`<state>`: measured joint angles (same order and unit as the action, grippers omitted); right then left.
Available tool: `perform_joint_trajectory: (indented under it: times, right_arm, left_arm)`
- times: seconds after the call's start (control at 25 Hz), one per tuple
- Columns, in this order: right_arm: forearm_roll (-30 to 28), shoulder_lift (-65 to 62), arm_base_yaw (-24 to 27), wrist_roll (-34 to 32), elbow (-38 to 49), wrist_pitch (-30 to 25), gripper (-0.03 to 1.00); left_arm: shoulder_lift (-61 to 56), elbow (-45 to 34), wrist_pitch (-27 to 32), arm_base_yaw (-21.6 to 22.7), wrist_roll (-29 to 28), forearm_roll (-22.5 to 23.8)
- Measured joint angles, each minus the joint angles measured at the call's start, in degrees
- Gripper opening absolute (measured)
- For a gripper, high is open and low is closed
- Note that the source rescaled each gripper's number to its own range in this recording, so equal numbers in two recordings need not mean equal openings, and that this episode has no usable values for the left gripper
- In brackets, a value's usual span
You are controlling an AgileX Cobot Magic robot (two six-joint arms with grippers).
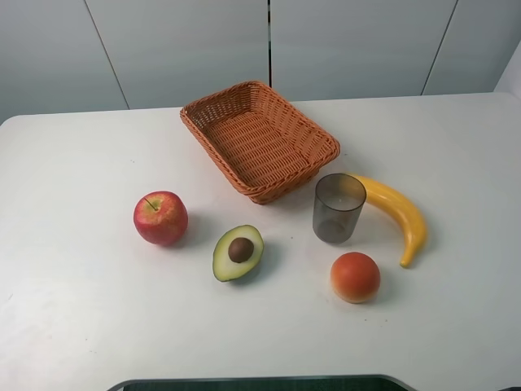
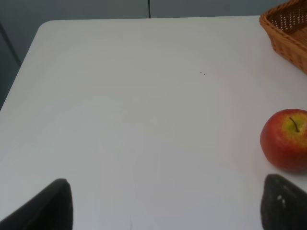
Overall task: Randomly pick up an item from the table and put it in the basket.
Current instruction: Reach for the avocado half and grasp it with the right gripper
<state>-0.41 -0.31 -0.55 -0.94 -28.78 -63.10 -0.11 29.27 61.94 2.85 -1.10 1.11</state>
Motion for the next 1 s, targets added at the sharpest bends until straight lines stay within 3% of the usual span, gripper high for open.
perform_joint_trajectory:
  times: [1.0]
  right_arm:
    - [0.00,0.00,0.00,0.03,0.00,0.00,1.00]
  left_arm:
    - [0.00,0.00,0.00,0.00,0.00,0.00]
